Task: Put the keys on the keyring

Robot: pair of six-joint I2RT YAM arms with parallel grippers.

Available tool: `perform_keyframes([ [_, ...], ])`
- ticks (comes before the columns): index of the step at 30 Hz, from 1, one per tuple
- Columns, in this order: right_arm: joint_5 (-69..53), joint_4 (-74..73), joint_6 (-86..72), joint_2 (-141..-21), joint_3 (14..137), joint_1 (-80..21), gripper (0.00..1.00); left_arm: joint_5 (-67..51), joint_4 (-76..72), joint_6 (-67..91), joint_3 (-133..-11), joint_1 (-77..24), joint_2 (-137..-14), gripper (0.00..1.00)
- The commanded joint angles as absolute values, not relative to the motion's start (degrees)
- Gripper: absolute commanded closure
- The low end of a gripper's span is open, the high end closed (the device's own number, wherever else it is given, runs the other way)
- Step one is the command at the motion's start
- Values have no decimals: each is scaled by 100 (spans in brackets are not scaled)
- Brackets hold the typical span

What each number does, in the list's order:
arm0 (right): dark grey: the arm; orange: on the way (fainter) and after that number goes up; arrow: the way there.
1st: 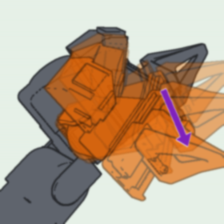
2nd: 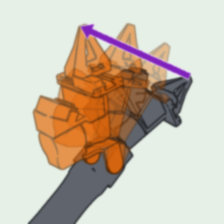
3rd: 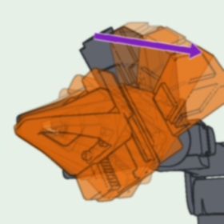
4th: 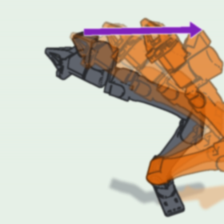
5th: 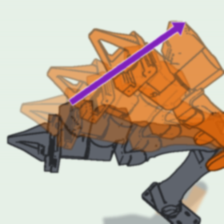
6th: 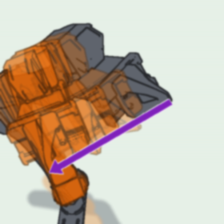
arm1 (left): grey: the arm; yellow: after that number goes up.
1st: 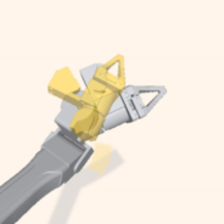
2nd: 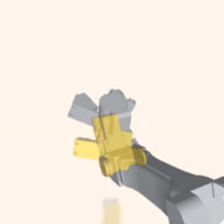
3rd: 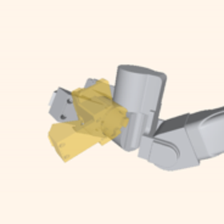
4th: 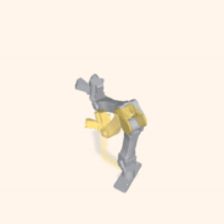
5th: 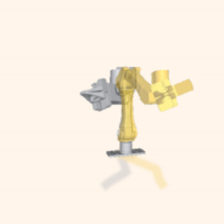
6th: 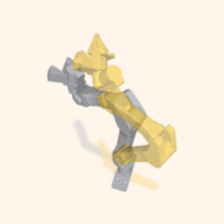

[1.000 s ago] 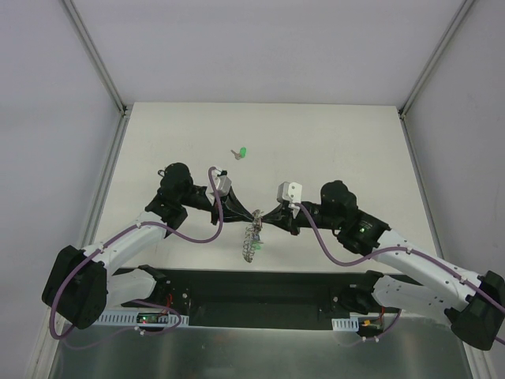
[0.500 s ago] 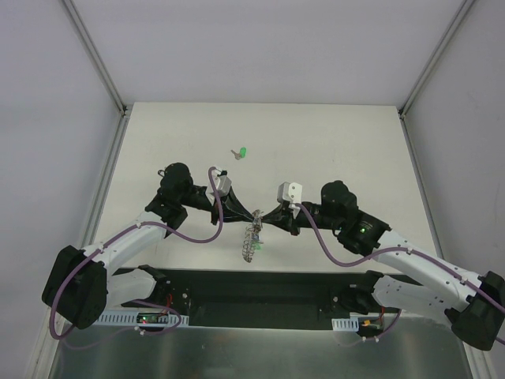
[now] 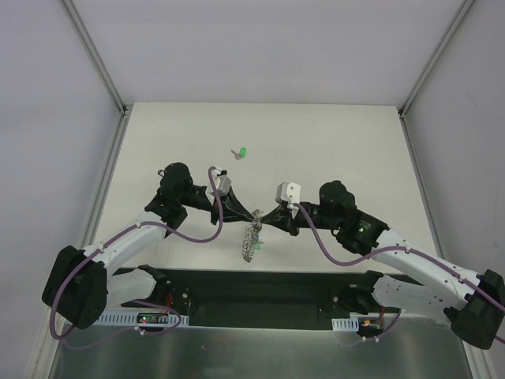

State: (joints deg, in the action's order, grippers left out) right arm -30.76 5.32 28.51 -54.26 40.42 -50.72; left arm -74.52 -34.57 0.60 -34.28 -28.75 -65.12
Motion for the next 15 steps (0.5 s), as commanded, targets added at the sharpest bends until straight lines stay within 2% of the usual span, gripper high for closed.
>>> perform_keyframes([
  [1, -3182, 677, 2865, -5458, 4166, -5142, 99, -7664, -3762, -44, -3726, -2821, -6381, 100],
  [15, -2804, 545, 2979, -5458, 4236, -5291, 99, -7699, -3770, -18, -3744, -2830, -6390, 100],
])
